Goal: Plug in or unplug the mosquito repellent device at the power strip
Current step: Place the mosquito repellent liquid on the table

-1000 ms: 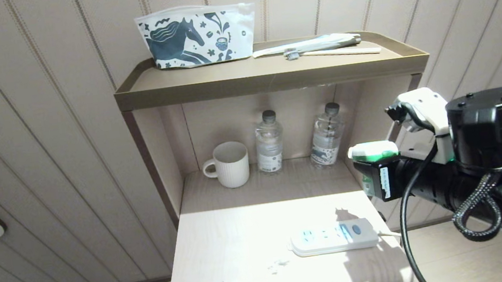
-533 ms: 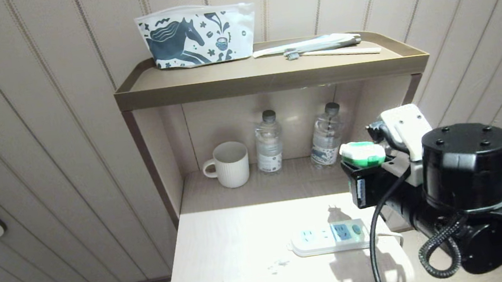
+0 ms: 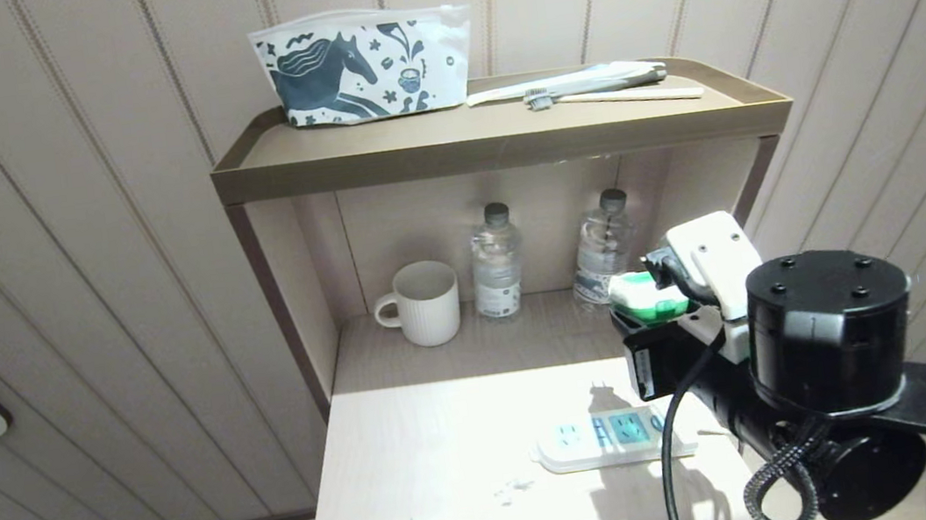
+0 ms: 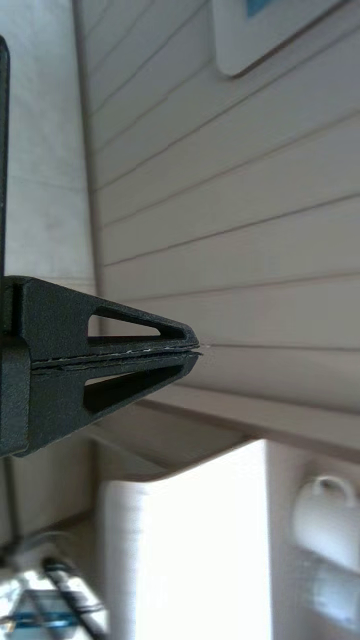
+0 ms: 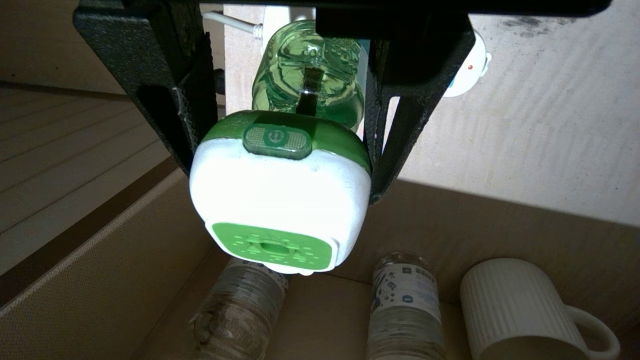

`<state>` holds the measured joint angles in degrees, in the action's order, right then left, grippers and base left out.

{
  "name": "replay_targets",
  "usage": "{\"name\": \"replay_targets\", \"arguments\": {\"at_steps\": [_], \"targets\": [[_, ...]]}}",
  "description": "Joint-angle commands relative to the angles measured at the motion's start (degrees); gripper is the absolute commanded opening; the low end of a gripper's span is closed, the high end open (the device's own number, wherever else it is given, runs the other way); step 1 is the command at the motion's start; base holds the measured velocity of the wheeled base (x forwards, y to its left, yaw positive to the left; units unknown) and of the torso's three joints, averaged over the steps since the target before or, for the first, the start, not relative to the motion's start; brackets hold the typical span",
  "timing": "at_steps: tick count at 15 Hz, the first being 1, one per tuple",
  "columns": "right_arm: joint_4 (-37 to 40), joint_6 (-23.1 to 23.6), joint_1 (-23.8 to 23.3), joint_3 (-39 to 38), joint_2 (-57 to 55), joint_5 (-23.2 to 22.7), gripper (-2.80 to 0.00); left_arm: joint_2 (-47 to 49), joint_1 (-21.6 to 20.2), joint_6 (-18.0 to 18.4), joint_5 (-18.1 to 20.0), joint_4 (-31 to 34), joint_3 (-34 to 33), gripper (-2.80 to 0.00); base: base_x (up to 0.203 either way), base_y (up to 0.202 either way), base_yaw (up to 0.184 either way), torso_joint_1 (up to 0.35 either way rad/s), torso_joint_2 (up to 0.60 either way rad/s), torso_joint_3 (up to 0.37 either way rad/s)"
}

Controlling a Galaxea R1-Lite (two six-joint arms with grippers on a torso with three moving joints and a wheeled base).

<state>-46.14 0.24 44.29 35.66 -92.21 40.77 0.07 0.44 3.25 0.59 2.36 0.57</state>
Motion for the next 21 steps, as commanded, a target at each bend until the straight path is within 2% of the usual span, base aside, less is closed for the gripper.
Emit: {"name": "replay_targets", "arguments": {"at_steps": [1, 3, 8, 17, 21], "targets": [[-0.34, -0.45, 0.02, -1.23, -0.61, 0.19, -2.8, 0.12, 0.0, 0.55, 0.3, 0.25, -0.42, -2.8, 0.0, 0.0, 0.0, 0.0, 0.0, 0.0], [-0.35, -0.42, 0.01, -1.56, -0.07, 0.02, -2.8, 0.1, 0.0, -1.14, -0.24, -0.69, -0.57, -2.8, 0.0, 0.0, 0.0, 0.0, 0.0, 0.0], [0.0, 0.88, 0.01, -1.2, 2.99, -0.51, -2.8, 0.01, 0.0, -0.96, 0.11, -0.86, -0.57, -2.8, 0.0, 0.0, 0.0, 0.0, 0.0, 0.0], [-0.44, -0.08, 0.1, -4.21, 3.27, -0.07, -2.8, 0.01, 0.0, -0.96, 0.11, -0.86, -0.57, -2.8, 0.0, 0.0, 0.0, 0.0, 0.0, 0.0], [-7.84, 1.01, 0.53, -5.6, 3.09, 0.82, -2.8, 0.01, 0.0, -0.96, 0.11, -0.86, -0.57, -2.8, 0.0, 0.0, 0.0, -0.014, 0.03, 0.021]]}}
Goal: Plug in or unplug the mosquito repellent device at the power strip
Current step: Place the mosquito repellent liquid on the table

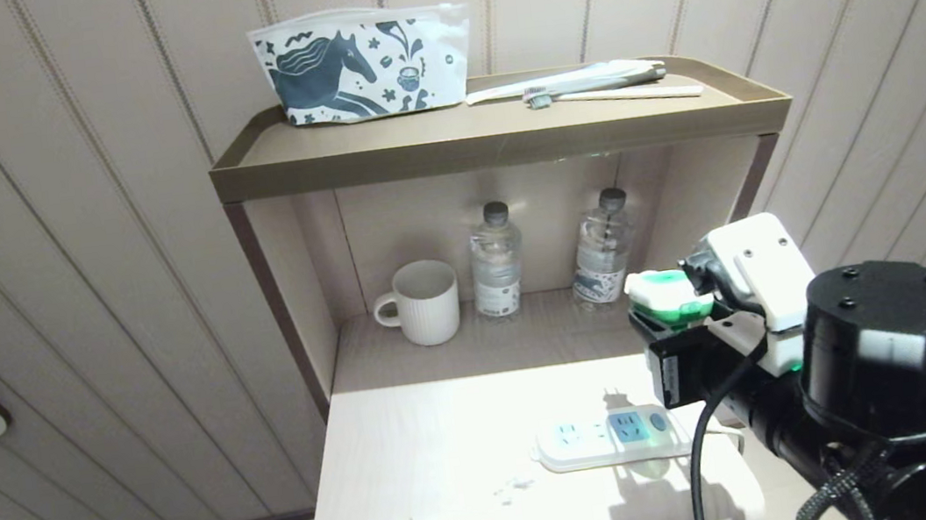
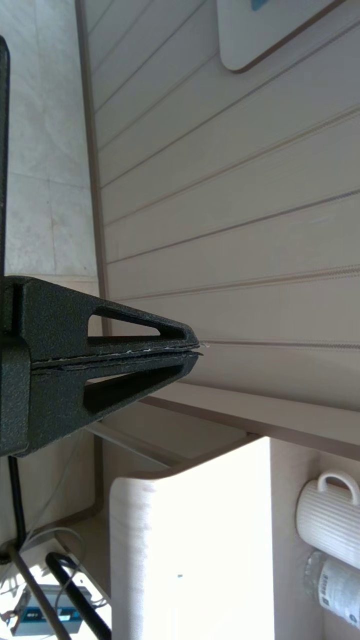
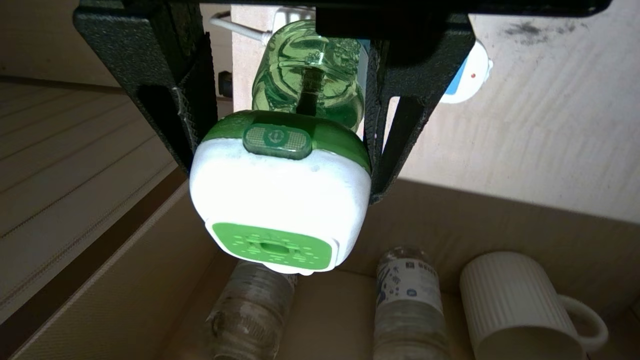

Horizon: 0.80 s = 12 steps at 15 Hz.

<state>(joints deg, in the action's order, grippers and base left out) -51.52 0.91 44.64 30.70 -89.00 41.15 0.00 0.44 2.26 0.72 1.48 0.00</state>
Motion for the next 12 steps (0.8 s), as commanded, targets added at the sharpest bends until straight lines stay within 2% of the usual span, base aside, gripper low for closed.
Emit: {"name": "replay_targets", "arguments": {"at_steps": [1, 12], "targets": [[-4.03, 0.94, 0.27, -0.64, -0.21, 0.95, -2.8, 0.09, 0.0, 0.03, -0.02, 0.01, 0.0, -2.8, 0.0, 0.0, 0.0, -0.143, 0.32, 0.177], [-4.3, 0.85, 2.38, -0.29, 0.85, 3.15, -2.8, 0.09, 0.0, 0.03, -0.02, 0.01, 0.0, -2.8, 0.0, 0.0, 0.0, -0.213, 0.5, 0.276]]}}
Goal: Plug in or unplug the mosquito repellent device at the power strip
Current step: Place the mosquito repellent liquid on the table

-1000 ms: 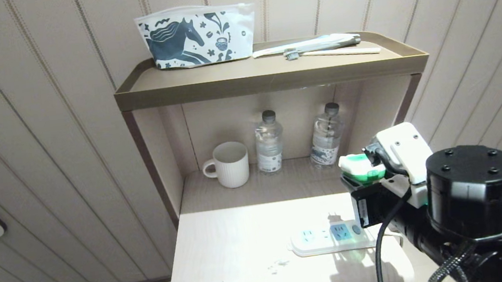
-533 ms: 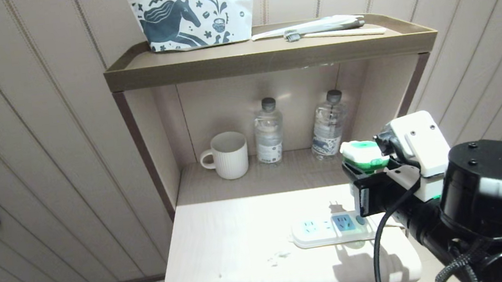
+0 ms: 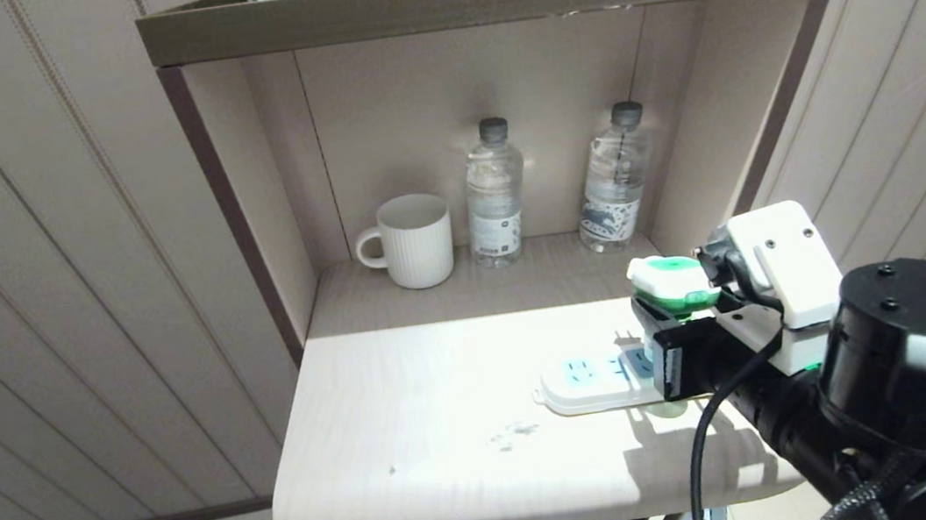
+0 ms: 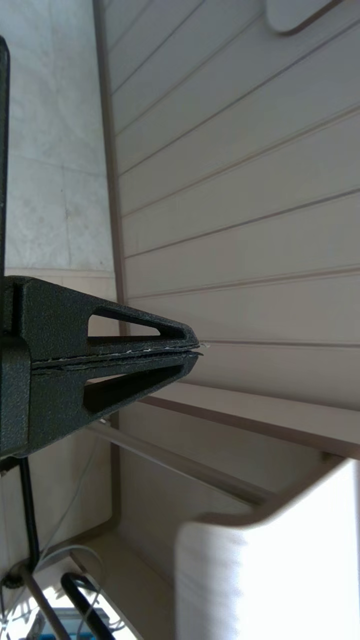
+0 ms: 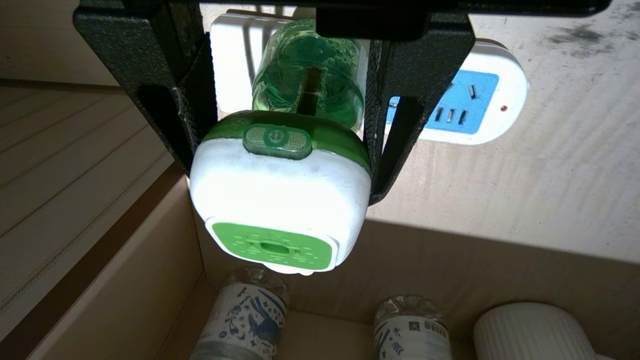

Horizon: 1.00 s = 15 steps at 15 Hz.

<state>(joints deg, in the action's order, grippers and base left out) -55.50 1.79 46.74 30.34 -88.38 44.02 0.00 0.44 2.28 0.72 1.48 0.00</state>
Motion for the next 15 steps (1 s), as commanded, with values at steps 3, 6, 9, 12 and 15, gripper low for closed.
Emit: {"name": "replay_targets", "arguments": {"at_steps": [3, 6, 9, 12, 15], "targets": [[-1.22, -0.12, 0.73, 0.33, -0.25, 1.19, -2.8, 0.09, 0.0, 0.01, -0.01, 0.02, 0.0, -2.8, 0.0, 0.0, 0.0, -0.11, 0.27, 0.163], [-7.4, 1.89, 2.34, 0.39, -2.09, 4.5, -2.8, 0.09, 0.0, 0.01, -0.01, 0.02, 0.0, -2.8, 0.0, 0.0, 0.0, -0.02, 0.06, 0.034], [-12.85, 4.23, 3.83, -0.79, -4.32, 5.75, -2.8, 0.09, 0.0, 0.01, 0.01, 0.02, 0.0, -2.8, 0.0, 0.0, 0.0, 0.0, 0.0, 0.0], [-21.06, 6.15, 6.69, -2.48, -8.66, 6.66, -2.8, 0.09, 0.0, 0.01, -0.01, 0.02, 0.0, -2.8, 0.0, 0.0, 0.0, 0.0, 0.0, 0.0], [-22.66, 6.21, 6.78, -2.73, -10.65, 6.77, -2.8, 0.09, 0.0, 0.01, -0.01, 0.02, 0.0, -2.8, 0.0, 0.0, 0.0, 0.0, 0.0, 0.0]]}}
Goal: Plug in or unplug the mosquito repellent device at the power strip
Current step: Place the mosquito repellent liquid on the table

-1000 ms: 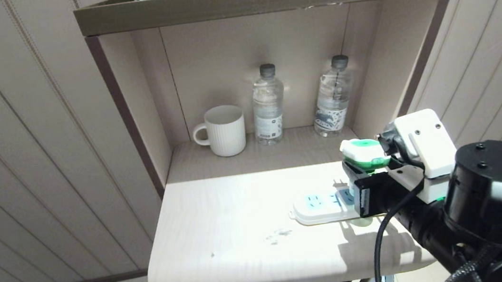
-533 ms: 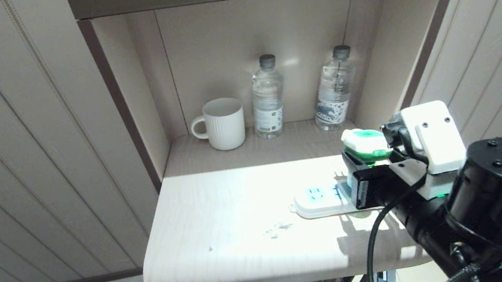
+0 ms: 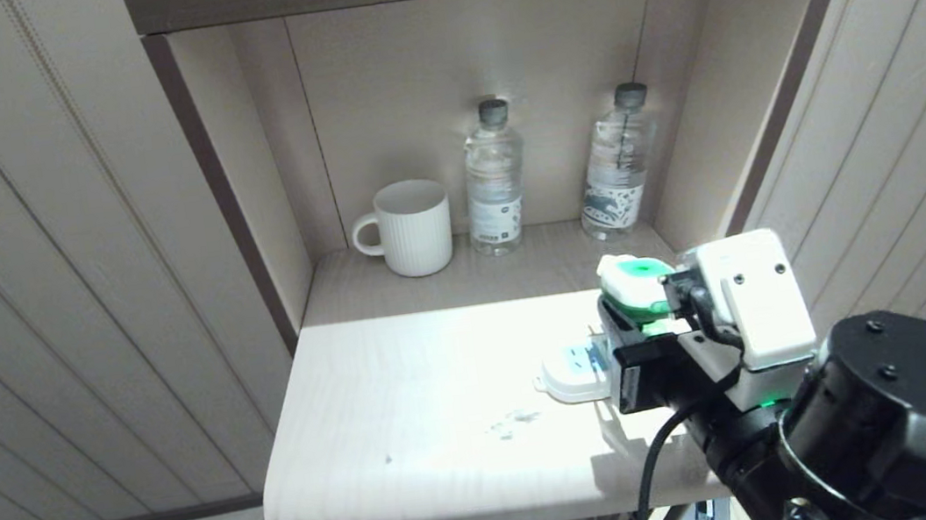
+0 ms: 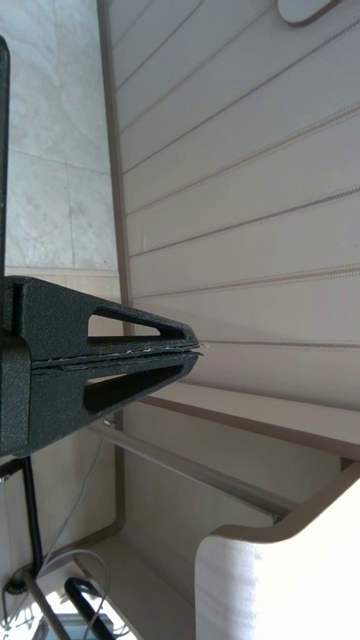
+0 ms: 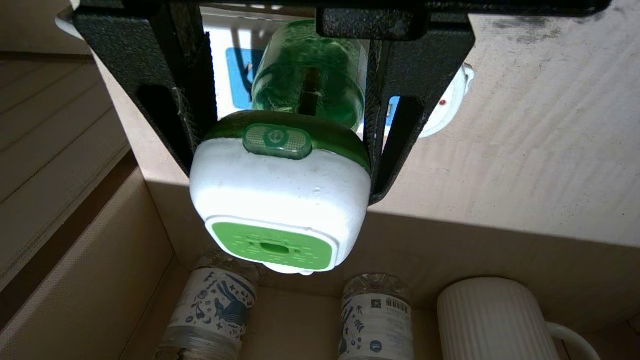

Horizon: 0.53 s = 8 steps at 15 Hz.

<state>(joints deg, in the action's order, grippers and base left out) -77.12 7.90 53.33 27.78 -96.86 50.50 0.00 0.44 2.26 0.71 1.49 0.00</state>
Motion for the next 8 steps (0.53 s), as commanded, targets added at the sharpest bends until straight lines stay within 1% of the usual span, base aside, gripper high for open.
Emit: {"name": "replay_targets", "arguments": {"at_steps": [1, 2, 8], "targets": [[-1.51, 0.14, 0.17, -0.16, -2.39, 0.31, -2.8, 0.09, 0.0, 0.03, 0.0, 0.01, 0.0, -2.8, 0.0, 0.0, 0.0, 0.0, 0.0, 0.0], [-2.66, 0.32, 0.11, -0.11, -3.38, 0.31, -2.8, 0.09, 0.0, 0.03, 0.08, 0.01, 0.0, -2.8, 0.0, 0.0, 0.0, 0.0, 0.0, 0.0], [-2.86, 0.36, 0.06, -0.1, -3.69, 0.31, -2.8, 0.09, 0.0, 0.03, 0.0, 0.01, 0.0, -2.8, 0.0, 0.0, 0.0, 0.0, 0.0, 0.0]]}}
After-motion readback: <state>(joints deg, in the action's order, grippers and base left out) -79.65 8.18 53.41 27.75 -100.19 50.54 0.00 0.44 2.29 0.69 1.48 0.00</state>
